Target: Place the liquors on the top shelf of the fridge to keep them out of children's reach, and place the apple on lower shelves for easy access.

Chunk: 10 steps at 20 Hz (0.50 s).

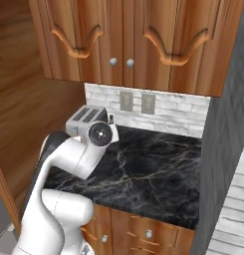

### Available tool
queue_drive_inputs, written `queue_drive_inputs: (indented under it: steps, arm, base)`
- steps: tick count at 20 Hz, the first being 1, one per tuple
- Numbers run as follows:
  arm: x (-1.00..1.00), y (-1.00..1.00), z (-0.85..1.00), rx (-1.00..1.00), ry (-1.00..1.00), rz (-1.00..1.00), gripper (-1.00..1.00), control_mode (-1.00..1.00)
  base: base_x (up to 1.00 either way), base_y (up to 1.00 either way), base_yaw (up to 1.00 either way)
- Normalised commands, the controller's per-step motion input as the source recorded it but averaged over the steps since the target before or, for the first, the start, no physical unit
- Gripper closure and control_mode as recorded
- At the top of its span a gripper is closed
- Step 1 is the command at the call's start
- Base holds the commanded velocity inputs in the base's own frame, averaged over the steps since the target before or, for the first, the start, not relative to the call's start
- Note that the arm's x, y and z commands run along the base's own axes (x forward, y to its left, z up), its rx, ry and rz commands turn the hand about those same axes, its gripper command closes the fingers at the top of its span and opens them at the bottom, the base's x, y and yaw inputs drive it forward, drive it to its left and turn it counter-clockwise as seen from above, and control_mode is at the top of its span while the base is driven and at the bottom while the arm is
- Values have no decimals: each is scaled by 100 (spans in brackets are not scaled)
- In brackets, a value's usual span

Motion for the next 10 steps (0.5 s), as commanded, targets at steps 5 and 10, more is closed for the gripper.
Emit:
queue_drive_inputs:
  steps: [5,10]
  arm:
    - [57,-4,-4,5,-8,9,-100,-100]
    - [54,0,0,5,-6,5,-100,-100]
  base:
    - [0,0,0]
    - [0,0,0]
